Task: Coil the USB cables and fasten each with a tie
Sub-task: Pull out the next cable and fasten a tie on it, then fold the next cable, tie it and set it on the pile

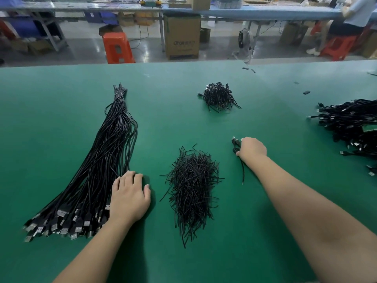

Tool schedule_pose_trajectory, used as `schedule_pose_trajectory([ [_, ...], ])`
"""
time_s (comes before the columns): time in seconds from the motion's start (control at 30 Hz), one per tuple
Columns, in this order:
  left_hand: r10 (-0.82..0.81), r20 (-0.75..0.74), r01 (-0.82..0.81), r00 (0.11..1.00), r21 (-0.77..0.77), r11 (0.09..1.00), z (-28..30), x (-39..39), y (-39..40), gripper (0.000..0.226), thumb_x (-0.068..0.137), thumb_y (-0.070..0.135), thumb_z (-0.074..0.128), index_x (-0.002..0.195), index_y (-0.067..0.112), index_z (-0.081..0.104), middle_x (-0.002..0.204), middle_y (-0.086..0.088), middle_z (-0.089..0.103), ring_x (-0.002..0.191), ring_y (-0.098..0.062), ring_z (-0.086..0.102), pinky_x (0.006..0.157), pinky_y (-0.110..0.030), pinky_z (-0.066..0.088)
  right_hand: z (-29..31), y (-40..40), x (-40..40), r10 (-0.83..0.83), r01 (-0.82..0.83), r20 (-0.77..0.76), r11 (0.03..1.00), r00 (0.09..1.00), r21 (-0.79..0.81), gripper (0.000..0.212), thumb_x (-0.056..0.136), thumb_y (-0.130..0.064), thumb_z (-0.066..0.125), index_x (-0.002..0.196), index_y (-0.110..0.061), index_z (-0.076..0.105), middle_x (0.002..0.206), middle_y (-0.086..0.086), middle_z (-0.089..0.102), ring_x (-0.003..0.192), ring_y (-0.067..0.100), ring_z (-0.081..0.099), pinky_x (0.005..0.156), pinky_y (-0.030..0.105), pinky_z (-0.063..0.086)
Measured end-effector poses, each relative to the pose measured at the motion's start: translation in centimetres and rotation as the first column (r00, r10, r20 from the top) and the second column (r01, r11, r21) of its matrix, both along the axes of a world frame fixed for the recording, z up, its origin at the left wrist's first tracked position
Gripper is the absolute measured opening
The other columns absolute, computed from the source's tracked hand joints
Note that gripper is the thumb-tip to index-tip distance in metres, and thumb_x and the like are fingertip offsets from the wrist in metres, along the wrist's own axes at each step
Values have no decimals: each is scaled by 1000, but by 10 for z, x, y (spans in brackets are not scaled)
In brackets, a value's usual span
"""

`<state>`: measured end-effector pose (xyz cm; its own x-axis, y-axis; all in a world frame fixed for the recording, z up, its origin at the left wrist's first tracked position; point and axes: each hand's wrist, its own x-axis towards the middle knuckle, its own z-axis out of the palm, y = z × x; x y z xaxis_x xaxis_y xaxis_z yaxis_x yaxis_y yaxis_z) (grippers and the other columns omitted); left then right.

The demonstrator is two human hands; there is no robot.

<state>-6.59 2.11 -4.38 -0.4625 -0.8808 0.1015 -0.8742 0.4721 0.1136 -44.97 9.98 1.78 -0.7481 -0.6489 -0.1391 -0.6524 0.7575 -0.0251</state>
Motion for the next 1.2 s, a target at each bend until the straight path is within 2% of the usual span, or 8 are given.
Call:
schedule_pose_trajectory([
  [0.2,2,-29,-1,1000,12,1000,-2,-1,-1,38,98,37,44,130,17,52,143,-6,47,140,-24,35,120,-44,19,17,-4,24,87,-92,-53,990,995,-102,28,98,-40,58,91,-13,62,92,7,69,78,28,59,62,28,40],
  [0.4,20,-180,4,983,134,991,-1,0,-11,36,101,40,45,127,18,55,142,-4,47,140,-21,34,121,-43,17,55,-15,115,373,-309,144,889,917,-338,25,101,-34,51,102,-19,71,92,-3,71,73,12,62,63,27,49],
  [0.5,73,-398,56,915,304,951,9,2,-21,30,104,25,41,123,14,63,134,-3,57,131,-21,45,115,-43,29,53,-14,175,525,-427,290,838,800,-340,24,101,-32,52,106,-20,72,96,-4,72,75,8,64,62,25,51],
  [0.6,292,-603,101,742,532,841,21,11,-24,29,106,18,38,120,18,64,127,-3,61,125,-21,52,104,-35,39,33,-12,227,595,-510,410,804,692,-306,27,101,-28,54,121,-17,68,115,0,71,93,16,66,86,35,57],
  [0.77,458,-634,135,624,664,735,31,24,-22,32,107,25,37,118,28,67,128,2,63,124,-19,53,105,-40,40,-1,-9,274,579,-540,448,811,681,-226,53,95,-39,65,140,-15,50,132,9,60,118,30,59,96,43,51],
  [1.0,483,-656,158,580,673,723,27,27,-25,32,106,24,38,116,28,68,128,0,65,123,-21,56,109,-45,41,-16,-11,292,498,-453,411,867,764,-208,33,98,-33,64,122,-11,63,119,11,67,111,34,62,89,40,53],
  [1.1,425,-643,139,637,638,757,25,27,-24,27,103,21,45,117,30,67,127,4,64,113,-11,57,95,-31,43,-15,-9,294,520,-484,367,854,771,-192,26,99,-26,59,119,-12,67,118,12,67,107,35,64,87,39,53],
  [1.2,309,-618,134,723,564,815,19,28,-24,31,99,16,56,128,25,61,133,2,61,124,-14,54,105,-30,40,-11,-7,292,531,-492,357,847,768,-202,26,98,-18,56,122,-14,66,120,11,66,111,33,62,90,39,53],
])
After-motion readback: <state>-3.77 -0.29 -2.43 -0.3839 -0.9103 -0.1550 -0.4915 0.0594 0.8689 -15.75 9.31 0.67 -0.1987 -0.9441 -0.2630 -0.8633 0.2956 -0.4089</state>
